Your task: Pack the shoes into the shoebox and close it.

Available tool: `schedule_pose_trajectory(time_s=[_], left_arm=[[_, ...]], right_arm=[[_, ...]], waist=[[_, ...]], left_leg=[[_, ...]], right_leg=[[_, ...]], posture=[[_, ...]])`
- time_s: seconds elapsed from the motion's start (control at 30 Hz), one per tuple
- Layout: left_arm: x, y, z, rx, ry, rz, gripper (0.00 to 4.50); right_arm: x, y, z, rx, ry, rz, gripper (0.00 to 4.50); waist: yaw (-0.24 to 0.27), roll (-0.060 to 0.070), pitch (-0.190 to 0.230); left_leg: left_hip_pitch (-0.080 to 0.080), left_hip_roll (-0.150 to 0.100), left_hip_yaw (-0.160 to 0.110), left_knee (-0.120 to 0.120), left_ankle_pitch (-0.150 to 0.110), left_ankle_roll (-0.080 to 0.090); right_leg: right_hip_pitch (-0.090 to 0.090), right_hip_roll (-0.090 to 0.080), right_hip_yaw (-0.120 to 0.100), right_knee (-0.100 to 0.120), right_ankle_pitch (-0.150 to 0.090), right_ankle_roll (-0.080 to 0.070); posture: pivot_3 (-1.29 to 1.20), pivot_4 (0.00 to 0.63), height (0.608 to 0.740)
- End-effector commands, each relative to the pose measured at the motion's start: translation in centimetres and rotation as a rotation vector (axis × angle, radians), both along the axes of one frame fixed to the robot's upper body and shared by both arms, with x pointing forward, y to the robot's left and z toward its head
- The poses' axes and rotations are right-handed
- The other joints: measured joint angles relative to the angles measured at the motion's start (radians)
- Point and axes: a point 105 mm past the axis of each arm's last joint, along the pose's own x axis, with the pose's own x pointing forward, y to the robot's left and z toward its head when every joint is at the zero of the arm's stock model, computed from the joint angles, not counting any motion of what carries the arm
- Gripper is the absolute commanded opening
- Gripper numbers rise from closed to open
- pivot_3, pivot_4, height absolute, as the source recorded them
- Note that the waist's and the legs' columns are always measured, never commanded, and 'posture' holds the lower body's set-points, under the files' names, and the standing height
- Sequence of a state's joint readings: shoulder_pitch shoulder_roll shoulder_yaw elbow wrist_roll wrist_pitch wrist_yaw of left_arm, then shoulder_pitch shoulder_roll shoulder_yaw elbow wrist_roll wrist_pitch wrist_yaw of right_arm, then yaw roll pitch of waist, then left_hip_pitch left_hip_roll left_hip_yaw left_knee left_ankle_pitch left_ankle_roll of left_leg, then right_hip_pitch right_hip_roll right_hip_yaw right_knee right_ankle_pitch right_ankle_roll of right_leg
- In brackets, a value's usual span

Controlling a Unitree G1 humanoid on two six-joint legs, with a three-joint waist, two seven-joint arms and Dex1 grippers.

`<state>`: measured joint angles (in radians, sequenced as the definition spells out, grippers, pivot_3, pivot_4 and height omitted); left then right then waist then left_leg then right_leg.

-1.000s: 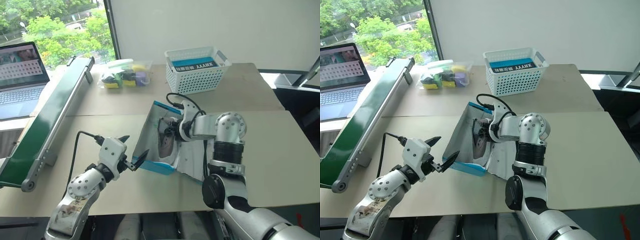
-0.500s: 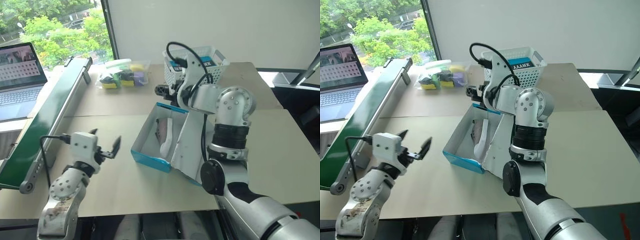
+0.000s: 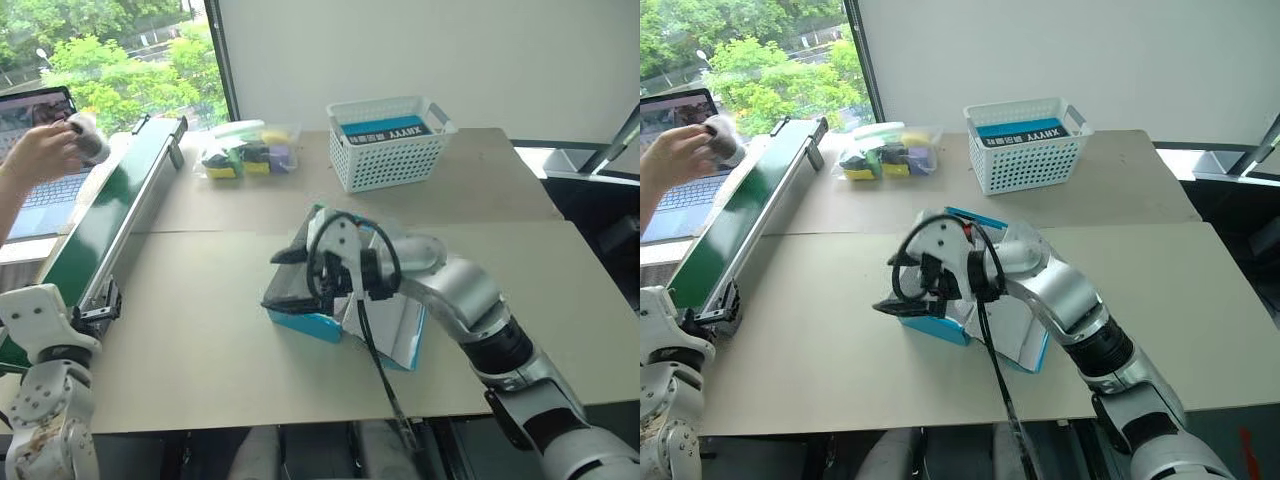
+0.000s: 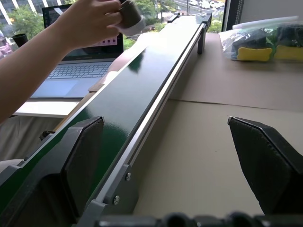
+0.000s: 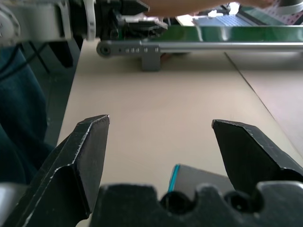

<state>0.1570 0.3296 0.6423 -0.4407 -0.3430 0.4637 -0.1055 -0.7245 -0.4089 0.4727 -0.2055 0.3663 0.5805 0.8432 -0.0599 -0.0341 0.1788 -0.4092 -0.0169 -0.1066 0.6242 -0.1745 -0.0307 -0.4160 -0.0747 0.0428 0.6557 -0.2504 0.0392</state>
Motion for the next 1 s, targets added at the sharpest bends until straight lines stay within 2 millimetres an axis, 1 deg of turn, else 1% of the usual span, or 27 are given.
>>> schedule_pose_trajectory(time_s=[0.03,0.07,0.17,0.27,0.47,0.57,0.7,1.0], left_arm=[[-1.1,1.6,0.5,0.014,0.005,0.032,4.50],[-1.3,2.0,0.4,0.019,0.015,0.036,4.50],[-1.8,2.6,0.2,0.018,0.023,0.045,4.50],[-2.0,3.0,0.1,0.014,0.030,0.053,4.50],[-1.8,2.9,-0.6,0.018,0.079,0.037,4.50],[-1.8,2.9,-0.7,0.012,0.078,0.041,4.50],[-1.7,2.9,-1.0,0.002,0.084,0.037,4.50],[-1.5,2.9,-1.0,0.001,0.082,0.034,4.50]], right_arm=[[0.9,0.6,-0.2,0.029,-0.062,-0.041,4.10],[1.2,0.7,-0.2,0.046,-0.050,-0.066,4.31],[1.6,1.0,-0.4,0.069,-0.031,-0.097,4.31],[1.7,1.1,-0.5,0.094,-0.001,-0.116,4.31],[2.1,1.1,-0.7,0.096,0.005,-0.153,4.31],[1.8,1.3,-1.1,0.074,0.034,-0.142,4.31],[1.9,1.6,-1.0,0.080,0.049,-0.150,4.31],[2.0,1.8,-1.0,0.090,0.054,-0.160,4.31]], waist=[[0.000,0.000,0.000],[0.000,0.000,0.000],[0.002,0.000,0.000],[0.012,0.000,0.000],[0.019,-0.001,0.000],[0.018,-0.001,0.000],[0.016,-0.001,0.000],[0.017,-0.001,0.000]], left_leg=[[0.001,0.000,0.000,0.000,0.000,0.000],[0.001,0.000,0.000,0.000,0.000,0.000],[0.000,0.000,0.000,0.000,0.000,0.000],[-0.001,0.000,0.000,0.000,-0.001,-0.001],[-0.001,0.000,0.000,0.000,-0.001,-0.001],[0.000,0.000,0.000,0.000,-0.001,-0.001],[-0.001,0.000,0.000,0.000,-0.001,-0.001],[-0.001,0.000,0.000,0.000,-0.001,-0.001]], right_leg=[[0.001,0.000,0.000,0.000,0.000,0.000],[0.000,0.000,0.000,0.000,0.000,0.000],[-0.001,0.000,0.001,0.001,0.004,-0.006],[-0.001,-0.001,0.001,0.000,0.004,-0.006],[-0.001,-0.001,0.000,0.000,0.004,-0.006],[-0.001,-0.001,0.000,0.000,0.004,-0.006],[-0.002,-0.001,0.000,0.000,0.004,-0.006],[-0.001,-0.001,0.000,0.000,0.004,-0.006]], posture=[[0.00,0.150,0.729],[0.00,0.150,0.729],[0.00,0.150,0.729],[0.00,0.150,0.729],[0.00,0.150,0.729],[0.00,0.150,0.729],[0.00,0.150,0.729],[0.00,0.150,0.729]])
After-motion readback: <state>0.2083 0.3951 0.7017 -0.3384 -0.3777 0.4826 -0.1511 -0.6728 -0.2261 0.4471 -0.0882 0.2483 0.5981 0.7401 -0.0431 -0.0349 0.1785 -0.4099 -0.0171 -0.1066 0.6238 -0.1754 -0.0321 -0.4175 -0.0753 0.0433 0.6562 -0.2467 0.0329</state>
